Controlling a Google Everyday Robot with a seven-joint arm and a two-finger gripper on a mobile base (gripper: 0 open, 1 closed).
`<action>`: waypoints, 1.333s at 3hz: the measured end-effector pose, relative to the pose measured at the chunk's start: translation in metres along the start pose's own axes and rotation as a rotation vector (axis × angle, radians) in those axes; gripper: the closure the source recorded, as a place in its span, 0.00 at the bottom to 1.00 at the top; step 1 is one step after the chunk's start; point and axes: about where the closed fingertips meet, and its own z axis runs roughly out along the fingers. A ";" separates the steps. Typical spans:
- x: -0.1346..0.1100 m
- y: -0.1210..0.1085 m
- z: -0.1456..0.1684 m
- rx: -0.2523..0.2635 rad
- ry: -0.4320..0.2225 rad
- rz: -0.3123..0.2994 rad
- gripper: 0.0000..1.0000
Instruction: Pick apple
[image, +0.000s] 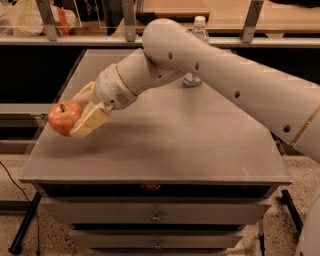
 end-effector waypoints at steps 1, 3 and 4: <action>-0.004 -0.022 -0.029 0.069 0.008 0.009 1.00; 0.006 -0.062 -0.068 0.141 0.042 0.100 1.00; 0.006 -0.063 -0.068 0.137 0.042 0.100 1.00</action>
Offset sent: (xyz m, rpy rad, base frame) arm 0.0799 -0.0516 0.0431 -0.0222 -0.0048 -0.2173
